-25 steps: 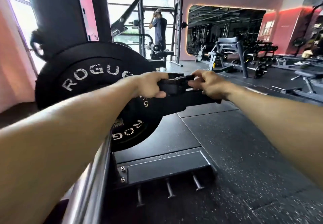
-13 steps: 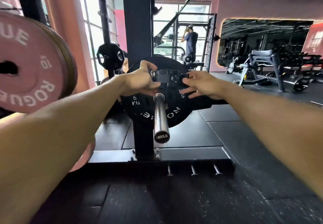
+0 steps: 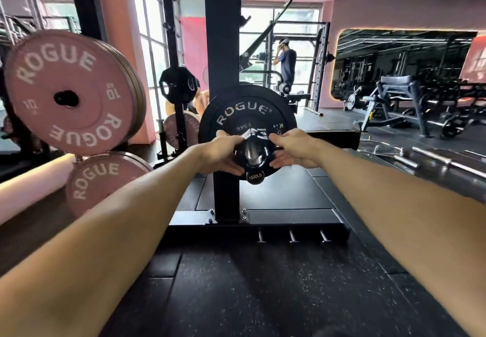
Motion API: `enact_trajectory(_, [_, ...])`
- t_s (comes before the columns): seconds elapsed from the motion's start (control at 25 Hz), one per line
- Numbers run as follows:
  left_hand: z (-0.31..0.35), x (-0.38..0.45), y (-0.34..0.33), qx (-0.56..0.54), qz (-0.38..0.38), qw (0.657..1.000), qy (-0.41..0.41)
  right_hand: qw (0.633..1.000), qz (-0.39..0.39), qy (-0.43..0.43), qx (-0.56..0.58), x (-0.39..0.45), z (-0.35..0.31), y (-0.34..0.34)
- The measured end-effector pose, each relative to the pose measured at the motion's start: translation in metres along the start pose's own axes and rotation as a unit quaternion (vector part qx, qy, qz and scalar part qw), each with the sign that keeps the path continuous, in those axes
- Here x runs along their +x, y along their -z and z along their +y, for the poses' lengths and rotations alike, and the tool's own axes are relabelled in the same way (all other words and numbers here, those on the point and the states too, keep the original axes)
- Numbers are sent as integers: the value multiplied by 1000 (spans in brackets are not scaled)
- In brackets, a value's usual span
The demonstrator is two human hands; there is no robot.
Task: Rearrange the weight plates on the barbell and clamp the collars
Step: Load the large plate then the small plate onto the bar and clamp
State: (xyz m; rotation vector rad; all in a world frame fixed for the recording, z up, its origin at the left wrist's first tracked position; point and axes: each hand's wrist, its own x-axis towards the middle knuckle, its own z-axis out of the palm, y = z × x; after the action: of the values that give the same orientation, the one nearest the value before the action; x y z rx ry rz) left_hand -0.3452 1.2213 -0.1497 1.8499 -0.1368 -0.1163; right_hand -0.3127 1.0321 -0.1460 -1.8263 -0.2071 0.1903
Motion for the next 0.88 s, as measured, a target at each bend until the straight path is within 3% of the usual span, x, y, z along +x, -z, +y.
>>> enact_trajectory(0.44, [-62, 42, -16, -48, 32, 995, 86, 997, 38, -64, -8, 28, 53, -16])
enact_trajectory(0.88, [-94, 90, -32, -60, 91, 991, 76, 989, 100, -83, 68, 65, 88, -13])
